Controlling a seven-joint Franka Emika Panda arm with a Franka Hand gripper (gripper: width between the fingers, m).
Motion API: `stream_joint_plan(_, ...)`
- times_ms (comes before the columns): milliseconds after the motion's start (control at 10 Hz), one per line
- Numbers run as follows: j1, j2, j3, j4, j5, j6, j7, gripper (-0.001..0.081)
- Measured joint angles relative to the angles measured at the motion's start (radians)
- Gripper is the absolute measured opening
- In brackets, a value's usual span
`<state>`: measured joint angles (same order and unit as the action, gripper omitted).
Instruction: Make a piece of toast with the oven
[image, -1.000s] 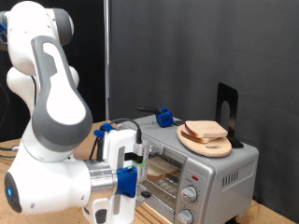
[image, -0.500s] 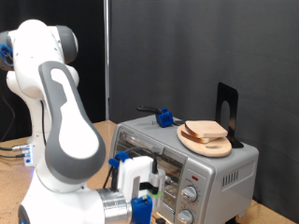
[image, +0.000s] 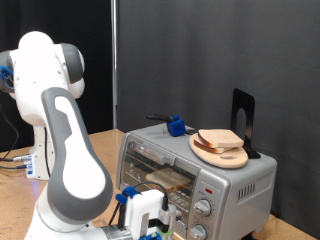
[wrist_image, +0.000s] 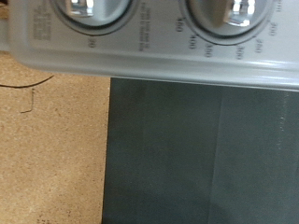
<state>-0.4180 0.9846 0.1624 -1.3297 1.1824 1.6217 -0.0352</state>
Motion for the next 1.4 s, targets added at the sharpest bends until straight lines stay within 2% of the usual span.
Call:
stream_joint_plan(300,0.017,0.042,0.000,0.036,-0.018,0.014,0.008,0.0808)
stream_joint_plan(800,0.066,0.064,0.004,0.040,-0.021,0.031,0.013,0.0808)
stream_joint_plan(1400,0.101,0.064,0.013,0.031,-0.020,0.034,0.012,0.0808)
